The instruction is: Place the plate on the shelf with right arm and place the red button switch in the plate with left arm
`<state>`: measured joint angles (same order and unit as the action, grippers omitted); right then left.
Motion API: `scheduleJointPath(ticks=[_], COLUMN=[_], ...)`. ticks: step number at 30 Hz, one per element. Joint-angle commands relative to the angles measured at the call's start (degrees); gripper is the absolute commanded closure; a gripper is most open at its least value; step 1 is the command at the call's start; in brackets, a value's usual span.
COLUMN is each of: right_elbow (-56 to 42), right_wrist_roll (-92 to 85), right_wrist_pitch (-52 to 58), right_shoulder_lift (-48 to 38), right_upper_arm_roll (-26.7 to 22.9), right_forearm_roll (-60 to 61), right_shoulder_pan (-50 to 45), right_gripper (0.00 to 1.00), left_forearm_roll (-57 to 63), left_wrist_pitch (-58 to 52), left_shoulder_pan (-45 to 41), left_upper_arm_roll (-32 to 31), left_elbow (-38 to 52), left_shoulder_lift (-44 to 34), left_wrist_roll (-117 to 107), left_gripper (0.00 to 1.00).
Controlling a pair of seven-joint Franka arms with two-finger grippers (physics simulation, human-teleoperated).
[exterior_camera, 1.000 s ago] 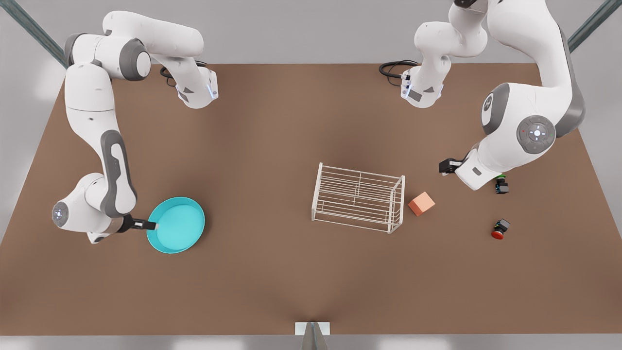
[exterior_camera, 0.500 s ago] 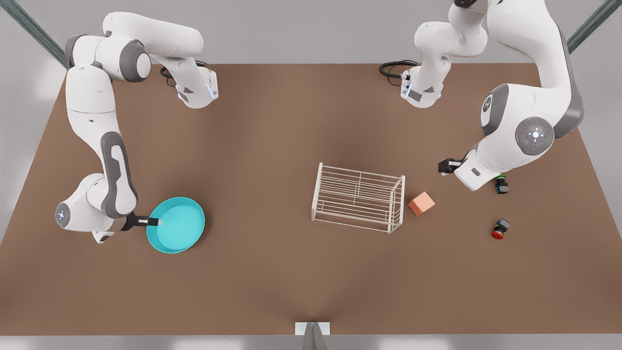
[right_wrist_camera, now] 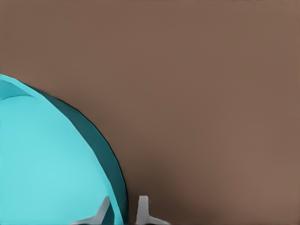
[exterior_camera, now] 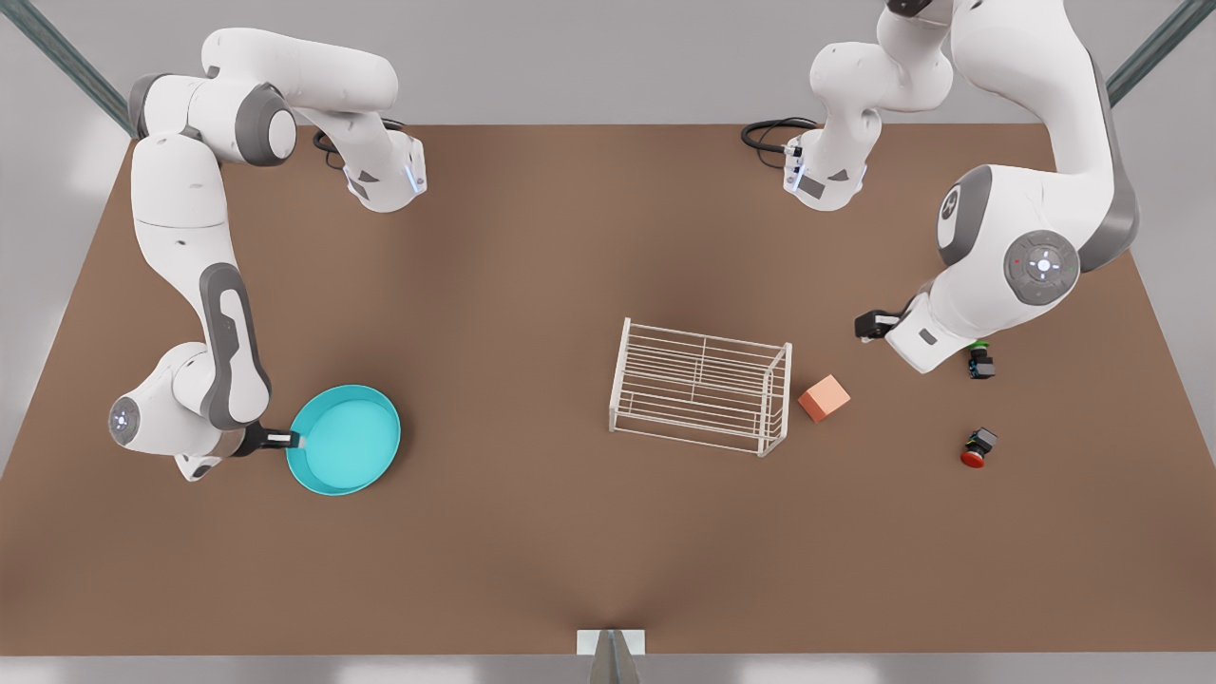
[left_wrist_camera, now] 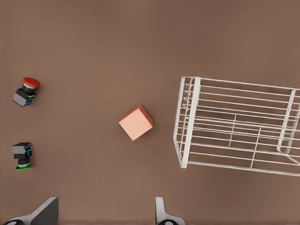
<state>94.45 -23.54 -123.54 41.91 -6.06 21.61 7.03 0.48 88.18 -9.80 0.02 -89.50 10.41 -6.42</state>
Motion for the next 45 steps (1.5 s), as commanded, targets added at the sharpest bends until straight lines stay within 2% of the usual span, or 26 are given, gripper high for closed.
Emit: scheduleJointPath(ticks=[1,10,20,25,28,30,35,45], right_elbow=[-0.06,0.03,-1.2,-1.73,-2.34,-2.78,-4.71,-10.87], right_wrist_roll=[-3.26,-3.09,-4.32,-4.23,-4.85,-4.23,0.86,26.17], right_wrist_pitch=[0.15,0.41,9.46,13.59,19.3,20.45,20.45,21.06], right_shoulder_lift=[-0.08,-0.08,-2.98,-6.32,-8.51,-9.31,-10.89,-13.0], right_upper_arm_roll=[0.0,0.08,0.17,2.81,3.86,6.85,7.55,7.29], right_forearm_roll=[0.01,0.27,0.28,0.45,5.63,6.87,9.59,9.5], right_shoulder_pan=[0.0,-0.18,-0.09,-0.18,-0.35,-0.44,-6.41,-28.12], right_gripper=[0.65,0.75,0.76,0.76,0.77,0.77,0.77,0.77], left_forearm_roll=[0.04,0.04,0.04,0.04,0.04,-0.04,0.04,1.27], left_wrist_pitch=[-0.02,0.06,-0.11,-0.11,-0.02,-0.02,-0.02,-0.02], left_shoulder_pan=[0.13,0.31,0.66,0.66,0.75,0.75,1.1,1.36], left_upper_arm_roll=[0.07,0.07,0.07,0.07,0.07,0.07,0.07,0.07], left_elbow=[0.03,0.03,0.03,0.03,0.03,0.03,0.03,-0.06], left_shoulder_lift=[-0.04,0.05,0.05,0.05,0.05,0.05,0.05,0.13], left_wrist_roll=[-0.88,-0.79,-0.88,-0.79,-0.79,-0.88,-0.88,-0.97], left_gripper=[0.0,0.0,0.0,0.0,0.0,0.0,0.0,0.0])
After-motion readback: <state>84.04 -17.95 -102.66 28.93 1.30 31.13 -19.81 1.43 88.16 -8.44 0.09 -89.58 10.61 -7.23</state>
